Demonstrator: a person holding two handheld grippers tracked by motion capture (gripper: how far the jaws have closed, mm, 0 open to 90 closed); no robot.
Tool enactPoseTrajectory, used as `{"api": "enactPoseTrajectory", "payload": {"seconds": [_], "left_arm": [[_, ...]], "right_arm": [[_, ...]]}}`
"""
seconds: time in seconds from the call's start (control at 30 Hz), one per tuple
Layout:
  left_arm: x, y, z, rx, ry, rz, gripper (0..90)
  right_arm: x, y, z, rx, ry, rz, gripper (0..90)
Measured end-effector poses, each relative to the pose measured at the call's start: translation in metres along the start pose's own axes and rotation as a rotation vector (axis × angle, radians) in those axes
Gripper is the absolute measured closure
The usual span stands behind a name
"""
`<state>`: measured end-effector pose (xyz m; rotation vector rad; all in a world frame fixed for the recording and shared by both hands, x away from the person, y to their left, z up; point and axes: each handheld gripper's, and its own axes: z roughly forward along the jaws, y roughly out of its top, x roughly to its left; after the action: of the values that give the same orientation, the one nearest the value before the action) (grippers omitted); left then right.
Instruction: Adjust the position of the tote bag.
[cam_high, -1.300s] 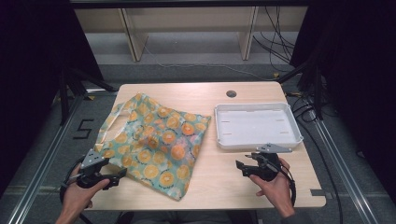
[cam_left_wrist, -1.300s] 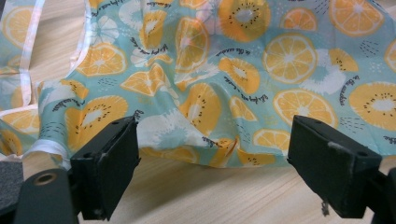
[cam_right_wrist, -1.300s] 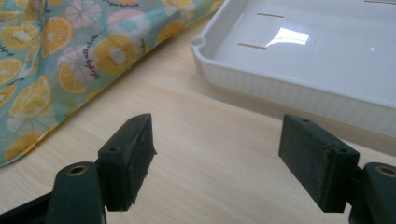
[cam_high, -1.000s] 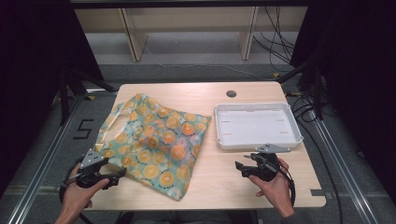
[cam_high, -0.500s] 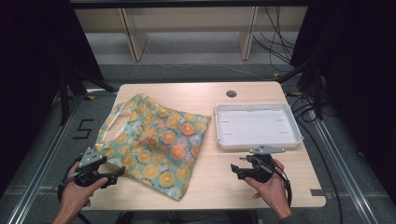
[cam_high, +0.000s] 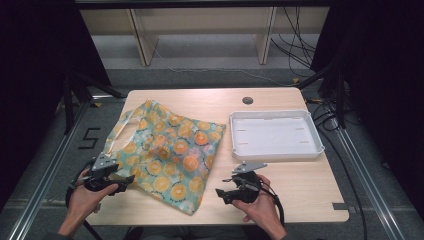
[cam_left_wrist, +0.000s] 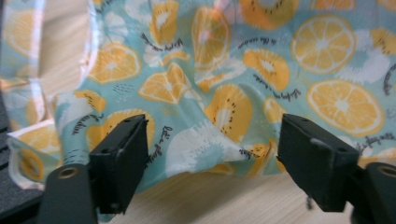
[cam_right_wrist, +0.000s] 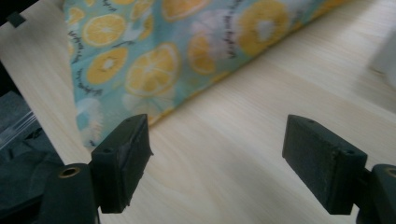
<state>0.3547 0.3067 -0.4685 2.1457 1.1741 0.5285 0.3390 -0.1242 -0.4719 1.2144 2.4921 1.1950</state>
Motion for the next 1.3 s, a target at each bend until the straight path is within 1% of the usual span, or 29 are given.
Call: {"api": "enactPoseTrajectory", "payload": {"seconds": [0.03, 0.1, 0.2, 0.23, 0.33, 0.43, 0.47, 0.5, 0.53, 0.57, 0.63, 0.67, 0.7, 0.73, 0.77, 0.8, 0.83, 0.87, 0.9, 0.93, 1.0, 1.03, 1.07, 1.1, 1.13, 1.17, 1.2, 1.27, 1.3], "left_arm": [[0.002, 0.0, 0.001, 0.002, 0.0, -0.006, 25.6], [0.006, -0.002, 0.004, 0.012, -0.003, -0.022, 29.5], [0.01, -0.003, 0.009, 0.036, -0.021, -0.023, 40.5], [0.012, -0.003, 0.01, 0.06, -0.033, -0.007, 44.7], [0.013, -0.004, 0.014, 0.058, -0.04, 0.01, 62.8], [0.015, -0.004, 0.019, 0.069, -0.067, 0.054, 80.9], [0.015, -0.004, 0.019, 0.069, -0.067, 0.054, 85.1], [0.012, -0.004, 0.02, 0.068, -0.073, 0.063, 87.1], [0.011, -0.004, 0.019, 0.072, -0.072, 0.076, 87.7], [0.009, -0.004, 0.019, 0.072, -0.081, 0.084, 88.1], [0.005, -0.004, 0.017, 0.07, -0.097, 0.091, 88.5], [0.002, -0.004, 0.016, 0.07, -0.102, 0.099, 88.5], [0.0, -0.004, 0.015, 0.065, -0.111, 0.1, 88.6], [-0.004, -0.005, 0.015, 0.067, -0.122, 0.091, 88.6], [-0.009, -0.005, 0.014, 0.065, -0.131, 0.092, 88.6], [-0.013, -0.004, 0.013, 0.065, -0.141, 0.099, 88.6], [-0.017, -0.003, 0.012, 0.063, -0.146, 0.125, 88.6], [-0.017, -0.003, 0.012, 0.063, -0.146, 0.125, 88.6], [-0.027, 0.0, 0.013, 0.059, -0.171, 0.125, 88.5], [-0.031, 0.002, 0.014, 0.057, -0.183, 0.144, 88.5], [-0.043, 0.006, 0.017, 0.055, -0.206, 0.147, 88.5], [-0.048, 0.009, 0.019, 0.053, -0.216, 0.166, 88.5], [-0.048, 0.009, 0.019, 0.053, -0.216, 0.166, 88.5], [-0.057, 0.014, 0.021, 0.049, -0.227, 0.173, 88.5], [-0.061, 0.017, 0.023, 0.048, -0.232, 0.178, 88.5], [-0.065, 0.02, 0.024, 0.051, -0.241, 0.189, 88.4], [-0.07, 0.022, 0.026, 0.047, -0.249, 0.192, 88.4], [-0.076, 0.028, 0.029, 0.042, -0.252, 0.198, 88.4], [-0.079, 0.03, 0.031, 0.039, -0.253, 0.194, 88.3]], "right_arm": [[0.004, 0.002, 0.003, 0.031, 0.014, -0.001, 23.9], [0.012, 0.005, 0.013, 0.012, 0.031, 0.006, 23.1], [0.022, 0.01, 0.026, 0.05, 0.023, -0.018, 21.1], [0.026, 0.01, 0.032, 0.057, 0.021, -0.015, 20.8], [0.032, 0.013, 0.049, 0.091, 0.003, -0.035, 19.6], [0.037, 0.018, 0.067, 0.096, 0.026, -0.007, 20.9], [0.039, 0.02, 0.071, 0.112, 0.02, -0.001, 22.7], [0.039, 0.022, 0.076, 0.1, 0.011, 0.006, 25.3], [0.039, 0.025, 0.079, 0.112, -0.004, 0.013, 30.3], [0.037, 0.027, 0.082, 0.097, -0.01, 0.004, 40.4], [0.034, 0.03, 0.084, 0.104, -0.039, -0.039, 57.6], [0.031, 0.032, 0.084, 0.108, -0.05, -0.041, 64.0], [0.028, 0.033, 0.087, 0.092, -0.054, -0.038, 68.4], [0.024, 0.034, 0.086, 0.111, -0.064, -0.057, 72.1], [0.02, 0.035, 0.088, 0.107, -0.075, -0.078, 77.3], [0.017, 0.037, 0.088, 0.098, -0.07, -0.074, 82.1], [0.013, 0.04, 0.089, 0.09, -0.074, -0.081, 84.1], [0.009, 0.042, 0.09, 0.081, -0.085, -0.097, 85.2], [0.005, 0.045, 0.092, 0.075, -0.098, -0.104, 86.2], [0.002, 0.049, 0.091, 0.091, -0.1, -0.105, 87.0], [-0.005, 0.055, 0.095, 0.073, -0.113, -0.097, 88.2], [-0.009, 0.059, 0.094, 0.086, -0.117, -0.106, 88.6], [-0.009, 0.059, 0.094, 0.086, -0.117, -0.106, 88.6], [-0.016, 0.067, 0.096, 0.087, -0.135, -0.106, 89.1], [-0.019, 0.07, 0.097, 0.074, -0.141, -0.097, 89.3], [-0.023, 0.075, 0.098, 0.074, -0.155, -0.116, 89.3], [-0.025, 0.08, 0.098, 0.091, -0.151, -0.11, 89.4], [-0.031, 0.091, 0.103, 0.089, -0.169, -0.125, 89.5], [-0.033, 0.096, 0.106, 0.078, -0.177, -0.115, 89.5]]}}
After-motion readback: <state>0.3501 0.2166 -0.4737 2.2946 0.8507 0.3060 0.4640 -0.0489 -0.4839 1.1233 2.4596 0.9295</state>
